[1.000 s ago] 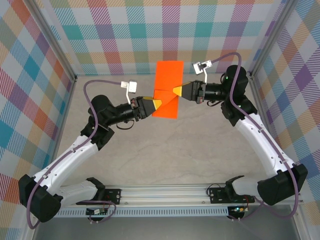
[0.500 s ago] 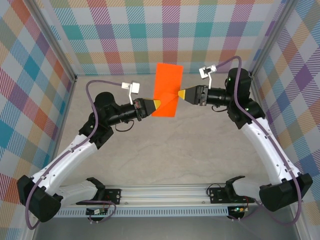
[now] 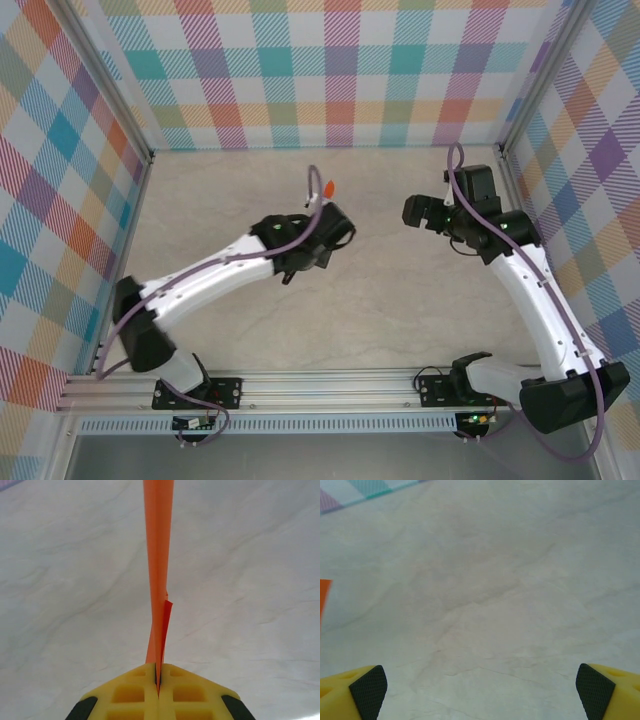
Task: Fold a paper plane with a square sheet of paper (fold left side to right side)
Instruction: Turn over the paper at the center of the table.
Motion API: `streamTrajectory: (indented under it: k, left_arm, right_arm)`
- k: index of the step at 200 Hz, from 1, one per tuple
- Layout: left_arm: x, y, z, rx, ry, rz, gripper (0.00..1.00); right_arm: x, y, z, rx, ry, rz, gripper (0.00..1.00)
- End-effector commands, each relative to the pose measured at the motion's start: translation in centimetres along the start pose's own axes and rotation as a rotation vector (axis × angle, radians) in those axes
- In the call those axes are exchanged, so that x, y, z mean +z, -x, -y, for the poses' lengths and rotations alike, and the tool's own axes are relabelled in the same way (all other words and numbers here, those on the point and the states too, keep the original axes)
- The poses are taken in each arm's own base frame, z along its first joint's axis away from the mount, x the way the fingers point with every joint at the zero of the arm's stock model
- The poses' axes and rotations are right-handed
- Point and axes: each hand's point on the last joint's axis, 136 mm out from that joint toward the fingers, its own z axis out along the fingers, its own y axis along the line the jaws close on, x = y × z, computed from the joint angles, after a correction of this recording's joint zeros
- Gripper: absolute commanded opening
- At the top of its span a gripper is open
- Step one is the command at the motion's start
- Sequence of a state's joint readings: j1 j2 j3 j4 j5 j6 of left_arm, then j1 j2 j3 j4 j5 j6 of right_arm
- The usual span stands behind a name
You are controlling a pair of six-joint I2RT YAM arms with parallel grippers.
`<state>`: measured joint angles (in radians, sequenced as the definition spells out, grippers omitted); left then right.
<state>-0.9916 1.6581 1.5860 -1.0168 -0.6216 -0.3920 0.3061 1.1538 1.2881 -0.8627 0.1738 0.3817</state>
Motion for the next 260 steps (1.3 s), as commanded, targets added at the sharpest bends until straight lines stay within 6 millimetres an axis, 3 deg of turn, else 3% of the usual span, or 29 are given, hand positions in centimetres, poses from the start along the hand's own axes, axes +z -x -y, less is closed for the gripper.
streamTrajectory:
  k: [1,18,50,102,153,181,203,237,260]
  left_arm:
    - [-0.2,-1.9,-5.2,0.1,0.419,-0.057,0.0]
    - [1.4,-2.7,-4.2,0.107,0.476,-0.104,0.0]
    - [5.2,-5.2,0.3,0.053,0.378,-0.224,0.0]
    - [9.5,-7.8,6.0,-0.019,0.298,-0.384,0.0]
    - [12.4,-8.8,9.4,-0.055,0.23,-0.447,0.0]
    - [13.4,-9.0,11.7,-0.116,0.092,-0.512,0.12]
    - [13.2,-7.8,12.5,-0.135,0.005,-0.502,0.33]
    - [11.0,-4.6,13.2,-0.187,-0.177,-0.46,0.6]
    - [8.7,-2.2,11.3,-0.227,-0.265,-0.378,0.74]
  right_arm:
    - [-1.1,0.0,3.2,0.026,-0.149,0.051,1.0]
    - [-1.3,-0.4,4.0,0.034,-0.178,0.058,1.0]
    - [-1.3,-0.9,4.6,0.033,-0.202,0.054,1.0]
    - [-2.4,-1.3,6.2,0.013,-0.271,0.067,1.0]
    - [-2.6,-2.1,7.4,0.017,-0.313,0.045,1.0]
    - [-2.6,-2.1,7.8,0.016,-0.326,0.041,1.0]
    - [-2.5,-2.1,7.8,0.011,-0.328,0.036,1.0]
    - [-2.0,-2.3,7.3,0.008,-0.298,0.019,1.0]
    - [-1.1,-2.3,5.2,-0.002,-0.181,0.002,1.0]
